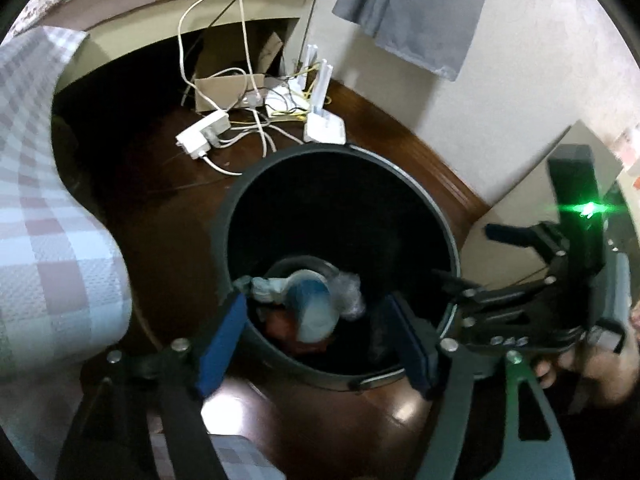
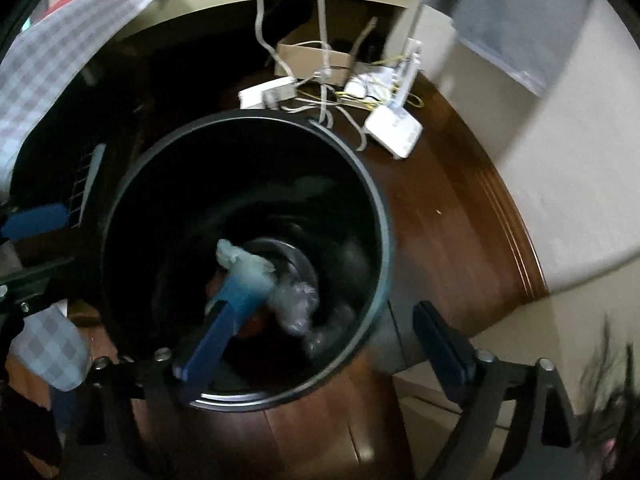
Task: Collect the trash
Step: 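Open both tools to drop the cup and plastic bag into the bin, then move both tools back toward the table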
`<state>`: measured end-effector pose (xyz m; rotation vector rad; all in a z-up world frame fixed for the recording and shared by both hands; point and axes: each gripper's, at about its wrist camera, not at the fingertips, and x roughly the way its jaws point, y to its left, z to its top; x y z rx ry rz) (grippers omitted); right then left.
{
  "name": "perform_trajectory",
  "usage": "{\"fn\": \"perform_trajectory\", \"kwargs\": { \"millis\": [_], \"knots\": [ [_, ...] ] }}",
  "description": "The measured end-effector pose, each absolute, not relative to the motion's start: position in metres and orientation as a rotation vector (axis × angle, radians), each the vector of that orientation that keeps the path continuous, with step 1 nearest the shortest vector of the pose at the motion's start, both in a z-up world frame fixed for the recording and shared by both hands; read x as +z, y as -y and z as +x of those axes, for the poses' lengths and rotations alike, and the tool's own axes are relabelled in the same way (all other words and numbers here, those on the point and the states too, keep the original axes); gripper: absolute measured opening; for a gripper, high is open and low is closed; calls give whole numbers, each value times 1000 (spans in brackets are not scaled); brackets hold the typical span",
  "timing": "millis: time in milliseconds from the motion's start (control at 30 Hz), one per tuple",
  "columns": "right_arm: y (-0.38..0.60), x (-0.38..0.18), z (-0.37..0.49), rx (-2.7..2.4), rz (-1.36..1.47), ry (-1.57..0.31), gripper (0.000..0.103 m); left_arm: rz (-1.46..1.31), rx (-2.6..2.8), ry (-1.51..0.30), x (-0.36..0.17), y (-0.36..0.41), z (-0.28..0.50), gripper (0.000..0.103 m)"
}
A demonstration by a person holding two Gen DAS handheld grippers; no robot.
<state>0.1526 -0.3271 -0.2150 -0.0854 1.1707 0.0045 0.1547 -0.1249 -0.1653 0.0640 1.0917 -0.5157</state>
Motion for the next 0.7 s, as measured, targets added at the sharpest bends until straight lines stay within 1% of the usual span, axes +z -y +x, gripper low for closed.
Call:
{"fn": "perform_trajectory", "kwargs": {
  "millis": [33,67,100,433,700],
  "knots": [
    [329,-214,151,-7,-84,-1171,102,81,-501,-1088,-166,126,154,79],
    [329,-213,151,-17,-90,-1165,103,95,-490,-1087,-166,126,153,92],
    [329,-212,150,-19,-89,-1158,103,99,-488,-1087,-166,126,154,98],
    [328,-200,147,-26,-79,-1117,103,124,-450,-1061,-156,125,150,100],
    [337,-171,135,-56,-55,-1051,103,139,-447,-1011,-135,129,144,100]
  ]
}}
